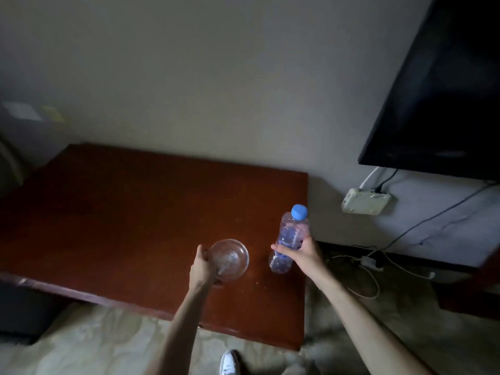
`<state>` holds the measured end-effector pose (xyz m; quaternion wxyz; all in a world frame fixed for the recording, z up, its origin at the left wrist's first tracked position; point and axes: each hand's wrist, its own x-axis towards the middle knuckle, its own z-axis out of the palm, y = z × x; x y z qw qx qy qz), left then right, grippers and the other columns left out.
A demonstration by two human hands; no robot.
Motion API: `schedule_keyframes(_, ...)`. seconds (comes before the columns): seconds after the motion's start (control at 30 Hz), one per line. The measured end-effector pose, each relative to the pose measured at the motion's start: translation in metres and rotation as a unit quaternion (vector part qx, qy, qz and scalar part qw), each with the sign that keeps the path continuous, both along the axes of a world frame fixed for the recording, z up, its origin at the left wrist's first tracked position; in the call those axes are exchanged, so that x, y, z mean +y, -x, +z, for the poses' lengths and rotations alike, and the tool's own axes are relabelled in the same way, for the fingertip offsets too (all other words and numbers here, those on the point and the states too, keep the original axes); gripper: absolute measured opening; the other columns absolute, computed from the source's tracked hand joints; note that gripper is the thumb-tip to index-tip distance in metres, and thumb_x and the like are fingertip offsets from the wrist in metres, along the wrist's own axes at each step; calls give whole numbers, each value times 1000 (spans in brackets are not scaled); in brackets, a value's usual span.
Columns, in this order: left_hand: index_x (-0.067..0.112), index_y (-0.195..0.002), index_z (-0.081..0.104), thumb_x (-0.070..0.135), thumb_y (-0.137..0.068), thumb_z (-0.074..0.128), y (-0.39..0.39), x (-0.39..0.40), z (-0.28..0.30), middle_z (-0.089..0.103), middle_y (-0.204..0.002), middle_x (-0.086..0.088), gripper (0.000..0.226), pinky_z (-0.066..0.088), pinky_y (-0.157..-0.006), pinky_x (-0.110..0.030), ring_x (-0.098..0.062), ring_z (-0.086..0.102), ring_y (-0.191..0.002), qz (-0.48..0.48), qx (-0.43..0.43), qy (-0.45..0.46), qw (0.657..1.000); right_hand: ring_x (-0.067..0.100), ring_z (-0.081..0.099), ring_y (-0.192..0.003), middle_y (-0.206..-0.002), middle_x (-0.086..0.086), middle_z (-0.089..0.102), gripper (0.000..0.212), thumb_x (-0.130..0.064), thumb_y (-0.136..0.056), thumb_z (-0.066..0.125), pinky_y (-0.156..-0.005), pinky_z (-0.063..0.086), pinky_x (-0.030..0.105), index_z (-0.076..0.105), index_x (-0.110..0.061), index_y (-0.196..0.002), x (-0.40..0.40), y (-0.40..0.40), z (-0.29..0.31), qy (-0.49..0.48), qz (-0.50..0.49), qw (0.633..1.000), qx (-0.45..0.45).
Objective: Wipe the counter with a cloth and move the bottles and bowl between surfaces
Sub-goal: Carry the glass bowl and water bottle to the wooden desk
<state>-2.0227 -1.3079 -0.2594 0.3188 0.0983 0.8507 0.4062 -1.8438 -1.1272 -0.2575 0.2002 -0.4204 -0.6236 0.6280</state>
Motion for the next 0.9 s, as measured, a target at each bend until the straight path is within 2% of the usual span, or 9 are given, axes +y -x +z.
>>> schedule_keyframes(0.07, 19, -117, 44, 18, -102, 35, 27, 18, -8, 58, -117, -19, 17, 59, -41, -42, -41, 73, -67, -39, -9, 19, 999, 5, 68, -93, -109, 6, 69, 83, -11, -57, 92, -89, 53, 26, 50, -9, -128, 2, 16, -6, -6, -42, 999, -17)
schedule_keyframes(0.13, 20, -119, 44, 20, -102, 39, 48, 33, -18, 55, -121, -18, 18, 59, -42, -42, -42, 72, -73, -65, -29, 28, 997, -9, 65, -81, -105, 4, 67, 77, -2, -58, 90, -80, 51, 14, 51, -7, -124, 0, 28, -13, -10, -77, 997, -27)
schedule_keyframes(0.17, 20, -119, 44, 19, -101, 42, 56, 41, -24, 53, -122, -16, 18, 59, -41, -42, -41, 71, -74, -73, -37, 26, 996, -10, 64, -79, -104, 3, 65, 75, 1, -58, 89, -77, 49, 9, 51, -6, -123, 0, 33, -16, -8, -89, 996, -32)
schedule_keyframes(0.3, 23, -111, 40, 15, -102, 46, 79, 64, -45, 49, -121, -14, 13, 51, -30, -32, -34, 65, -68, -93, -67, 17, 993, -2, 65, -83, -101, 2, 66, 72, 1, -56, 90, -79, 48, 16, 55, -4, -118, 6, 44, -32, -25, -124, 991, -46)
schedule_keyframes(0.47, 27, -107, 41, 22, -100, 43, 94, 77, -82, 57, -120, -16, 9, 61, -63, -61, -47, 72, -79, -119, -70, 41, 990, -12, 62, -82, -97, -6, 64, 71, 1, -55, 90, -75, 47, 6, 55, -8, -115, 8, 48, -45, -54, -170, 983, -45)
schedule_keyframes(0.6, 25, -109, 40, 27, -103, 40, 89, 80, -84, 52, -124, -19, 7, 61, -64, -61, -49, 71, -78, -117, -109, 28, 987, -11, 63, -84, -98, -5, 66, 69, -5, -55, 92, -78, 49, 10, 57, -11, -114, 7, 52, -48, -73, -158, 983, -55)
schedule_keyframes(0.73, 21, -112, 39, 27, -104, 39, 80, 80, -78, 47, -125, -19, 10, 60, -46, -46, -48, 71, -79, -103, -132, 14, 986, 1, 66, -94, -105, -7, 68, 79, -19, -51, 94, -88, 53, 23, 56, -15, -120, 8, 56, -50, -89, -150, 983, -64)
schedule_keyframes(0.8, 21, -116, 39, 32, -103, 43, 84, 79, -85, 49, -126, -18, 18, 61, -50, -49, -48, 72, -79, -100, -150, 9, 984, 8, 66, -99, -109, -5, 67, 83, -20, -51, 93, -91, 51, 23, 54, -16, -124, 6, 58, -49, -89, -147, 983, -68)
schedule_keyframes(0.9, 17, -127, 37, 56, -93, 47, 86, 70, -89, 57, -124, -20, 53, 61, -62, -60, -45, 74, -77, -77, -154, 15, 985, 10, 59, -107, -116, -2, 62, 87, -11, -54, 92, -91, 42, 11, 49, -13, -130, 3, 55, -47, -74, -144, 984, -75)
